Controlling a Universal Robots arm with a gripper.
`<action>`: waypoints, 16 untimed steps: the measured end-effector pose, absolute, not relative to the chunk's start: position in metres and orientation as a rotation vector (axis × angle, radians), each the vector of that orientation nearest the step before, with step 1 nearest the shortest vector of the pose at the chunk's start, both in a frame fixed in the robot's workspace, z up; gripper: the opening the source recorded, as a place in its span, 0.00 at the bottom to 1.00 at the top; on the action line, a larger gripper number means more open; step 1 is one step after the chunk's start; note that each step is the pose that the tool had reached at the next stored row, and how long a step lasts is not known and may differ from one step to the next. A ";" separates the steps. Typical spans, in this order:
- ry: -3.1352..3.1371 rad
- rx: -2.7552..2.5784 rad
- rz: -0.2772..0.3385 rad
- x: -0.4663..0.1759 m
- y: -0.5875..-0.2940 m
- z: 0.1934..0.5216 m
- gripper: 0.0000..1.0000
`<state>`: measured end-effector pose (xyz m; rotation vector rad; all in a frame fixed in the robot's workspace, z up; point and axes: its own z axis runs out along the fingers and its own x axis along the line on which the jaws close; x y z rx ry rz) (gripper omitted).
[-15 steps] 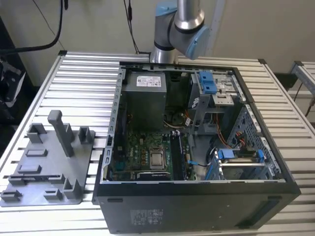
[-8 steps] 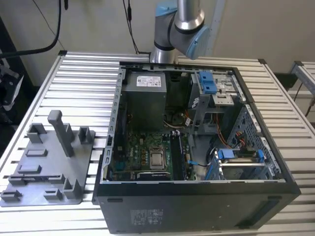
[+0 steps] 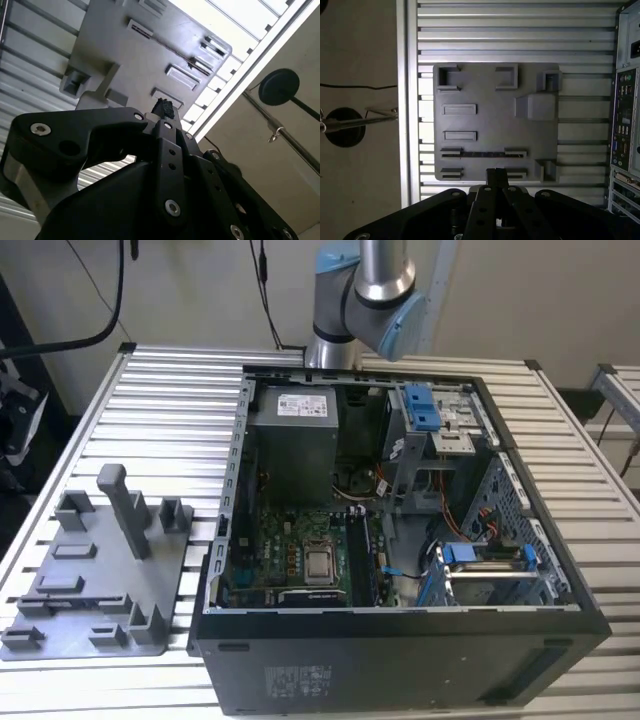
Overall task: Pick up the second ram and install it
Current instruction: 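Pick up the second ram and move it above second insertion slot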
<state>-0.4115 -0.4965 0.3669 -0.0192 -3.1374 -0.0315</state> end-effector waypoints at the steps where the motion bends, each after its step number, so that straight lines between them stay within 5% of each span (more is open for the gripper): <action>1: -3.138 -0.019 -0.032 -0.411 -0.497 0.367 0.11; 16: -3.122 0.291 -0.031 -0.411 -0.497 0.367 0.11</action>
